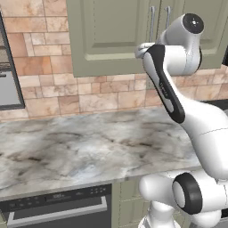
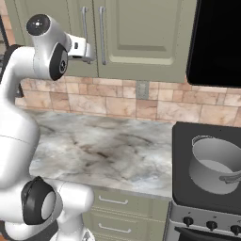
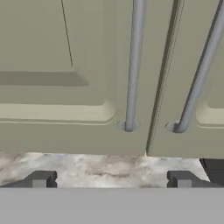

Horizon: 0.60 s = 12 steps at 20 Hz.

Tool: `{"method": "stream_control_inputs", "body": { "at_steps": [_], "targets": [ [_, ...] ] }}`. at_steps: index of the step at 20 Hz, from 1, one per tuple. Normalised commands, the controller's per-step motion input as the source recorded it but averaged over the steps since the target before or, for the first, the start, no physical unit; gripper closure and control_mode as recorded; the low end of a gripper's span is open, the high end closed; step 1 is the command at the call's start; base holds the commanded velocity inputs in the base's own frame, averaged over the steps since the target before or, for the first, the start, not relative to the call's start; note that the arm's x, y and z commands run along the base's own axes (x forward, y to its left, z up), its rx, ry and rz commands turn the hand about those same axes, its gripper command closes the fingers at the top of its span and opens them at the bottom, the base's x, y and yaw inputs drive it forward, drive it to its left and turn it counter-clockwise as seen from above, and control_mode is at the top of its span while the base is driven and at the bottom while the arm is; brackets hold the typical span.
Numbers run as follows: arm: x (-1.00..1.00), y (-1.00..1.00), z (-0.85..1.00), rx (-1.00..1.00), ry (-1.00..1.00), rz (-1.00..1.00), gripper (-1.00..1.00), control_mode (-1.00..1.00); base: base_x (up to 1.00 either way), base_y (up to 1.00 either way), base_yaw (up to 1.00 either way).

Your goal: Open the cabinet and move the ladle to the pot. Then close the cabinet.

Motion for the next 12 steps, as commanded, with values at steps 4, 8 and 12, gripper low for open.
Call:
{"method": "stream_control_inputs", "body": {
  "at_steps": [4,8,12],
  "targets": [
    [0.48,0.00,0.00,0.00,0.00,0.00,-1.00,-1.00,0.00,0.00,0.00],
    [0.45,0.00,0.00,0.00,-0.02,0.00,-1.00,-1.00,0.00,0.00,0.00],
    [0.35,0.00,0.00,0.00,-0.04,0.00,-1.00,-1.00,0.00,0.00,0.00]
  ]
}}
